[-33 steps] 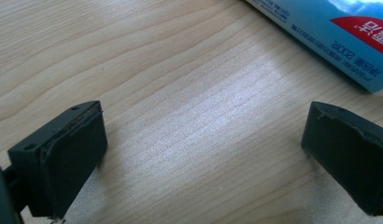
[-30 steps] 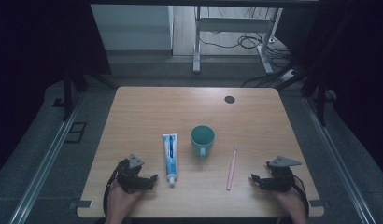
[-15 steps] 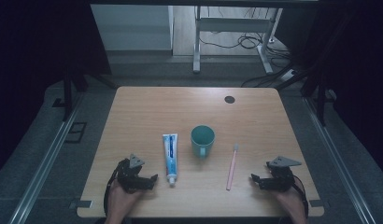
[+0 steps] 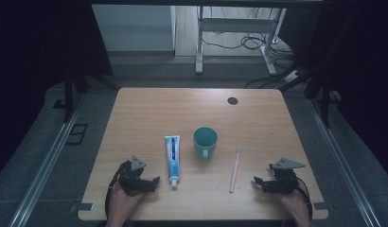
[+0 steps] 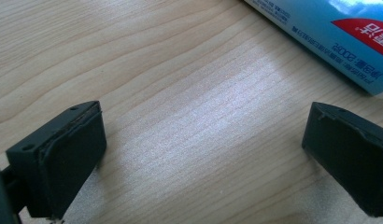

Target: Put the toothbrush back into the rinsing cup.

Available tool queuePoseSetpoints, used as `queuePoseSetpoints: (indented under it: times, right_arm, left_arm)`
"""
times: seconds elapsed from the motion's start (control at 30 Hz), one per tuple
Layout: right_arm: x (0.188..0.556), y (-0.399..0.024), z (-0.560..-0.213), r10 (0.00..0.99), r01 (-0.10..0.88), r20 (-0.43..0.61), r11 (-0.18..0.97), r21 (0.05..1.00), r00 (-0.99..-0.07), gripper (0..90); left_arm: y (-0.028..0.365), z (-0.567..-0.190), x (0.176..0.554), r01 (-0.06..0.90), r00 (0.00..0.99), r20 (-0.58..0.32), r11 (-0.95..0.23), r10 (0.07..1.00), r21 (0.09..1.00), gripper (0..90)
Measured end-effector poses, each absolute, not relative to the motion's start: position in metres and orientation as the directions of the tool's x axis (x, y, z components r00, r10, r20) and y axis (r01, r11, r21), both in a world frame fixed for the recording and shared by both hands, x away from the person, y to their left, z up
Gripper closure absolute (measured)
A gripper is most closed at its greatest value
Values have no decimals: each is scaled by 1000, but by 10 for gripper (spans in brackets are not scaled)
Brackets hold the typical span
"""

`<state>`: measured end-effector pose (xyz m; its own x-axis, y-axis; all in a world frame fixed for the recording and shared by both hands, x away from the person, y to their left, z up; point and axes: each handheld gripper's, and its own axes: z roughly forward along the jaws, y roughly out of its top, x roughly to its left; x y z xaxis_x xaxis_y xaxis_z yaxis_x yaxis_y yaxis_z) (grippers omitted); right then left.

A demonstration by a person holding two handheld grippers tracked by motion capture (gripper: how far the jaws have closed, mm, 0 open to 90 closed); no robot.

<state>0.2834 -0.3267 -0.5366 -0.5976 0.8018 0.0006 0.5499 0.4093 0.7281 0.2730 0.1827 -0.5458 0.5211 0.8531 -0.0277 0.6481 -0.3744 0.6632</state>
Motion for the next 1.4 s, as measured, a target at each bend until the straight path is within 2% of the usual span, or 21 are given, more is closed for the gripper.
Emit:
queuePoseSetpoints:
  times: [0.4, 0.73, 0.97, 1.0, 1.07, 1.13, 1.4]
  right_arm:
    - [282, -327, -531, 796, 561, 24, 404, 722, -605, 192]
    - [282, -321, -525, 775, 569, 59, 408, 714, -629, 299]
    - [282, -315, -521, 754, 561, 64, 426, 709, -653, 413]
    - [282, -312, -520, 745, 560, 71, 432, 707, -663, 468]
    - [282, -311, -519, 743, 561, 74, 432, 706, -665, 486]
    - [283, -307, -518, 734, 558, 73, 443, 702, -675, 572]
    - [284, -295, -515, 696, 545, 96, 460, 701, -711, 783]
  left_arm:
    - [183, -546, 273, 648, 521, -27, -375, 853, 663, 0]
    - [183, -546, 273, 648, 521, -28, -374, 853, 663, 0]
    - [183, -546, 273, 649, 520, -28, -373, 854, 663, 0]
    - [183, -546, 273, 648, 520, -28, -374, 854, 663, 0]
    - [183, -546, 273, 648, 521, -28, -374, 853, 663, 0]
    - [183, -546, 273, 648, 521, -28, -374, 853, 663, 0]
    - [182, -546, 273, 649, 519, -27, -373, 854, 663, 0]
